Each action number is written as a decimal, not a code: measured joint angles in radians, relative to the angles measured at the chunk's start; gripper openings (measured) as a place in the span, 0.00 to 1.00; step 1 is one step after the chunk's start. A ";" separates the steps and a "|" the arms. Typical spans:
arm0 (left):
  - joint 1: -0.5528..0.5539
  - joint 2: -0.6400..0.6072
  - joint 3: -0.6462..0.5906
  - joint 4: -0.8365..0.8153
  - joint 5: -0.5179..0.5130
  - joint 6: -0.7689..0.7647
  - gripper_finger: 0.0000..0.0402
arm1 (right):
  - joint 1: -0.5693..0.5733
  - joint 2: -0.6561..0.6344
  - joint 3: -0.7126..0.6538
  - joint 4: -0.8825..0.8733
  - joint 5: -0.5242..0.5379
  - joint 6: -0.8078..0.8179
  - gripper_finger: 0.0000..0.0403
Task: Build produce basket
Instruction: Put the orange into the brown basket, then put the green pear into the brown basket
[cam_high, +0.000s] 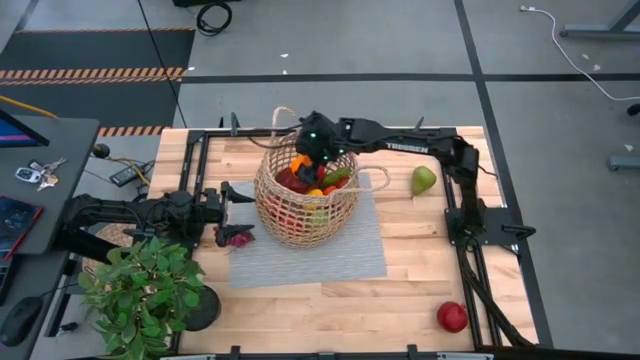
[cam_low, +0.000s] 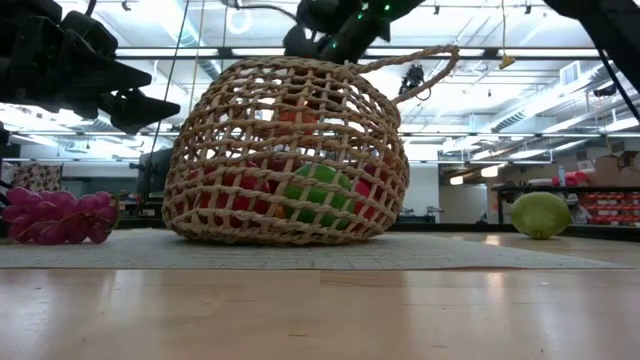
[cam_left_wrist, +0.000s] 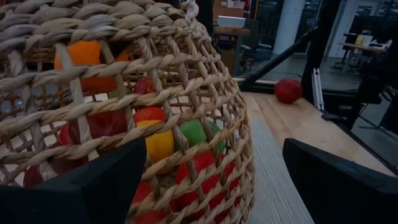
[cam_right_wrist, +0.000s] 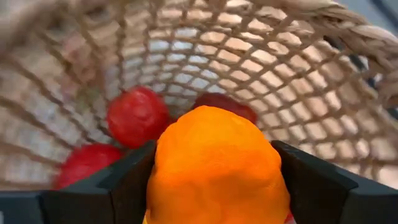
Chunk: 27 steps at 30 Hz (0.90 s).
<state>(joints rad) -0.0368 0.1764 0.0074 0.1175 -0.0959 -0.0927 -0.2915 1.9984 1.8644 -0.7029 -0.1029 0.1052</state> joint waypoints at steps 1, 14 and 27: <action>0.000 0.000 0.000 -0.002 0.000 0.000 0.96 | -0.003 0.007 0.000 -0.003 0.012 -0.031 0.77; 0.000 0.000 0.000 -0.003 0.000 0.000 0.96 | -0.014 -0.034 0.002 0.007 0.065 -0.084 0.97; 0.000 0.000 0.000 -0.003 0.000 0.001 0.96 | 0.035 -0.287 -0.007 -0.199 0.304 -0.025 0.91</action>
<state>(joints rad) -0.0366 0.1764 0.0074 0.1150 -0.0959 -0.0921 -0.2567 1.7113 1.8575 -0.9018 0.2016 0.0797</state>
